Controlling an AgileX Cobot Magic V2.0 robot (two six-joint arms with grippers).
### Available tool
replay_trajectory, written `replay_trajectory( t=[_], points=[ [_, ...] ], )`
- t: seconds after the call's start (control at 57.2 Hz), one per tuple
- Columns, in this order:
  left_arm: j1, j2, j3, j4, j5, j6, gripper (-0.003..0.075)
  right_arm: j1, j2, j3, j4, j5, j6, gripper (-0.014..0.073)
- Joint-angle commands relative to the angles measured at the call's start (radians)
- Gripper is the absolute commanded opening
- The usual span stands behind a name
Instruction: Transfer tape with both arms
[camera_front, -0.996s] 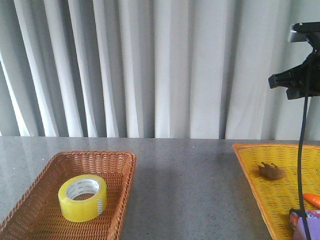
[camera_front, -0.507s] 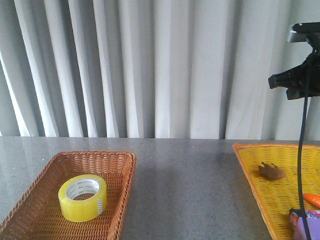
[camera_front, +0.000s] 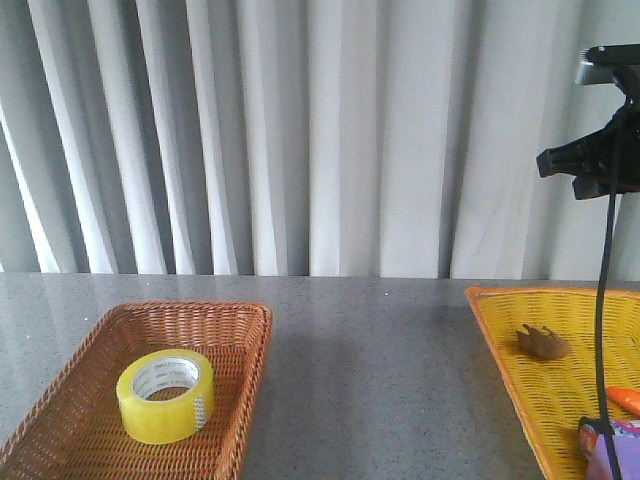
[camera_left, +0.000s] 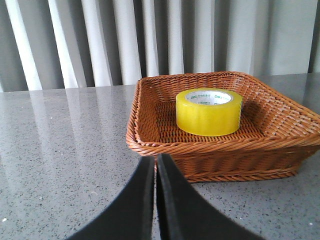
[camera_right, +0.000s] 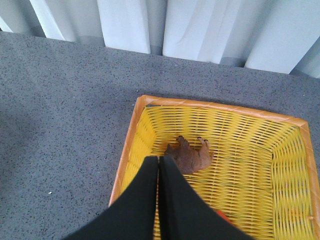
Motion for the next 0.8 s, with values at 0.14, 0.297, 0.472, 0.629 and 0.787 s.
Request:
replay_trajectory(
  t=[0.14,0.297,0.472,0.629,0.787],
  points=[
    [0.003,-0.017,-0.008,0.000,-0.067,-0.011,-0.0006,-0.005,-0.047,-0.024,0.000,-0.057,-0.005,-0.0008],
    [0.003,-0.017,-0.008,0.000,-0.065,-0.011,-0.0006,-0.005,-0.047,-0.024,0.000,-0.057,-0.005,-0.0008],
    [0.003,-0.017,-0.008,0.000,-0.065,-0.011,-0.0006,-0.005,-0.047,-0.024,0.000,-0.057,-0.005,-0.0008],
    [0.003,-0.017,-0.008,0.000,-0.065,-0.010,-0.0006,-0.005,-0.047,-0.024,0.000,-0.057,-0.005,-0.0008],
    [0.003,-0.017,-0.008,0.000,-0.065,-0.010,-0.0006,-0.005,-0.047,-0.024,0.000,-0.056,-0.005,-0.0008]
  ],
)
